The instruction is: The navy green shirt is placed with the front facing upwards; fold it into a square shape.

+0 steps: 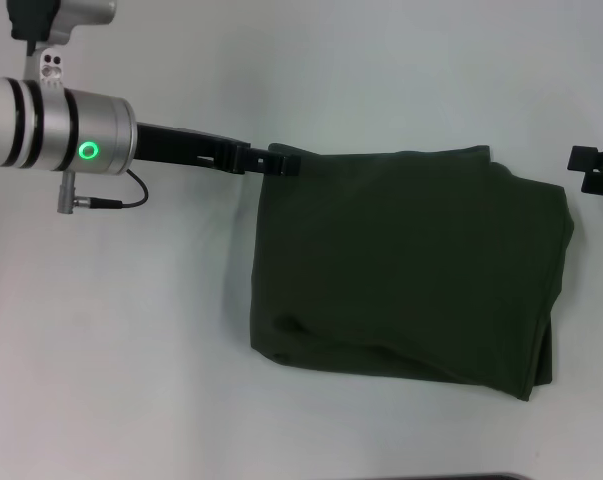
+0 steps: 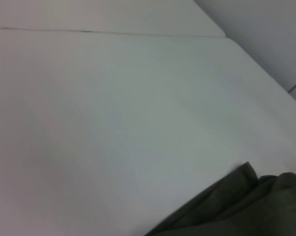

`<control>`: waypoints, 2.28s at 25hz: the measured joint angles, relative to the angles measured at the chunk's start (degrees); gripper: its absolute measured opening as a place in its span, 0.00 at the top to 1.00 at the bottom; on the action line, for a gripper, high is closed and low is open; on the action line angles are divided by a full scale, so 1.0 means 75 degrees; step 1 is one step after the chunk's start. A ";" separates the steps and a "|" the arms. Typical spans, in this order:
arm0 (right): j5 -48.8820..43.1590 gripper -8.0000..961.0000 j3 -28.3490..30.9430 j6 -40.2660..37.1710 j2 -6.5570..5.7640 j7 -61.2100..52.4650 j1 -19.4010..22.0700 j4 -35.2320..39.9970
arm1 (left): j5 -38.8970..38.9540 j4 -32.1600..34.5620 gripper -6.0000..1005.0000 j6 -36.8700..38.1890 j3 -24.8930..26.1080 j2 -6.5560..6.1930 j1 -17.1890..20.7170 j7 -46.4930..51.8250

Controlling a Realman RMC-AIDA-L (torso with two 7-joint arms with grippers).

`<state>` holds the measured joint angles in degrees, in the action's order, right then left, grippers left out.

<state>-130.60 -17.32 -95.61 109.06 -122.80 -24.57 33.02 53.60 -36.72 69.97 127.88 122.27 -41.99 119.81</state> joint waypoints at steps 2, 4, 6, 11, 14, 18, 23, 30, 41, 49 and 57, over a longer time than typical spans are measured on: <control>0.0000 0.11 0.0000 -0.0015 -0.0001 -0.0030 -0.0006 0.0000 | -0.0005 0.0005 0.07 -0.0067 -0.0042 0.0009 -0.0025 0.0013; 0.0001 0.11 0.0005 -0.0057 -0.0003 -0.0039 -0.0013 0.0004 | -0.0010 0.0015 0.07 -0.0216 -0.0065 0.0028 -0.0035 0.0031; 0.0001 0.11 0.0011 -0.0096 -0.0011 -0.0039 -0.0018 0.0011 | -0.0013 0.0053 0.07 -0.0361 -0.0083 0.0046 -0.0042 0.0041; 0.0001 0.11 0.0024 -0.0113 -0.0012 -0.0039 -0.0021 0.0015 | -0.0055 0.0353 0.07 -0.0893 -0.0254 0.0075 -0.0159 0.0064; 0.0000 0.11 0.0024 -0.0119 -0.0012 -0.0039 -0.0013 0.0016 | -0.0057 0.0423 0.07 -0.1168 -0.0525 0.0094 -0.0186 0.0143; 0.0000 0.11 0.0017 -0.0144 -0.0012 -0.0037 0.0006 0.0016 | -0.0057 0.0430 0.07 -0.1237 -0.0687 0.0111 -0.0200 0.0194; 0.0000 0.11 0.0043 -0.0175 -0.0012 -0.0036 0.0017 0.0016 | -0.0057 0.0430 0.07 -0.1116 -0.0707 0.0163 -0.0213 0.0198; 0.0000 0.11 0.0048 -0.0189 -0.0012 -0.0032 0.0019 0.0016 | -0.0007 0.0400 0.07 -0.1021 -0.0881 0.0204 -0.0249 0.0207; 0.0000 0.11 0.0048 -0.0190 -0.0017 -0.0031 0.0007 0.0022 | -0.0004 0.0432 0.07 -0.1039 -0.0916 0.0222 -0.0328 0.0208; 0.0000 0.11 0.0048 -0.0190 -0.0024 -0.0034 -0.0016 0.0027 | -0.0042 0.0432 0.10 -0.1139 -0.0913 0.0220 -0.0332 0.0213; 0.0007 0.11 0.0047 -0.0190 -0.0029 -0.0037 -0.0020 0.0027 | -0.0056 0.0392 0.22 -0.1142 -0.1341 0.0202 -0.0347 0.0242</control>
<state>-130.55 -16.96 -97.03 108.84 -123.08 -24.72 33.22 53.18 -33.79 61.40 117.82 123.78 -44.59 121.63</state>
